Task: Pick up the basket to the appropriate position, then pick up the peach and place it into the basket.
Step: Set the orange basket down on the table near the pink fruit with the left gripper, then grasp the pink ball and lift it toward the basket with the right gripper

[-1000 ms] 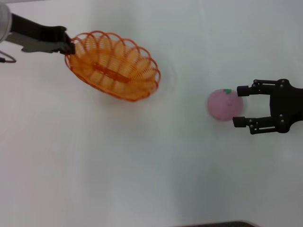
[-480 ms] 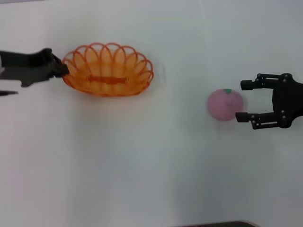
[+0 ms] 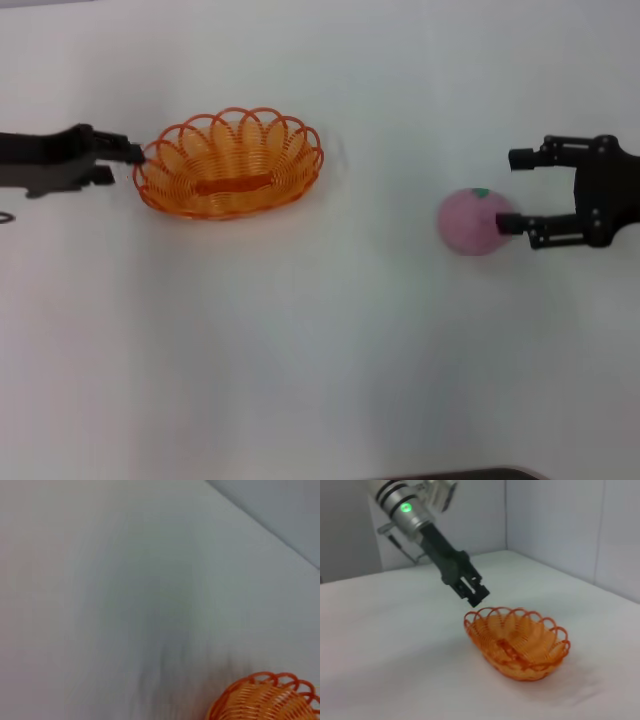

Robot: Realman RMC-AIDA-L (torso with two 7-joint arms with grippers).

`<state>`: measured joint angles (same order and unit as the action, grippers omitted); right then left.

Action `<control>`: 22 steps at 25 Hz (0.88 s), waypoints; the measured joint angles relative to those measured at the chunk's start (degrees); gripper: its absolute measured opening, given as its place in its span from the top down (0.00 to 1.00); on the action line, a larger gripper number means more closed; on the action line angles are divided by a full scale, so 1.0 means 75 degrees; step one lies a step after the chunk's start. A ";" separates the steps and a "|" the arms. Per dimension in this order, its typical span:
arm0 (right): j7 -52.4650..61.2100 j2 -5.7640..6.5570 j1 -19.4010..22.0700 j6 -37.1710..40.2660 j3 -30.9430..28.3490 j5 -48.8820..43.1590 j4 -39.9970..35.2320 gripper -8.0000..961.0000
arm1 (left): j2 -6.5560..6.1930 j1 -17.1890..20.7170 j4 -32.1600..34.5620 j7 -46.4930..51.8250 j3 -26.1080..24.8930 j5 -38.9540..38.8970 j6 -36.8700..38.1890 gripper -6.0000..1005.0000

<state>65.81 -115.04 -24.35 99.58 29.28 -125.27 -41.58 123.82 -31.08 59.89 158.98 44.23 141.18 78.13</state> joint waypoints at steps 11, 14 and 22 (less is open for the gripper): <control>0.3009 0.0109 -0.0749 -0.0096 -0.0521 0.0017 -0.0319 0.11 | 0.0068 0.1054 0.0351 -0.7708 -0.1150 -0.3249 0.1754 0.28; 0.4369 0.0204 -0.1076 -0.0191 -0.0214 -0.0229 -0.0955 0.11 | 0.0103 0.1311 -0.0058 -0.9591 -0.1150 -0.3645 0.2101 0.24; 0.6620 0.0234 -0.2036 0.0765 0.0619 -0.1360 -0.3275 0.11 | 0.0059 0.1423 -0.1370 -1.1977 -0.1384 -0.3685 0.2194 0.16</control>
<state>115.46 -113.29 -39.62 105.32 33.92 -135.47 -66.14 124.26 -20.40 49.62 69.16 33.86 113.54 94.58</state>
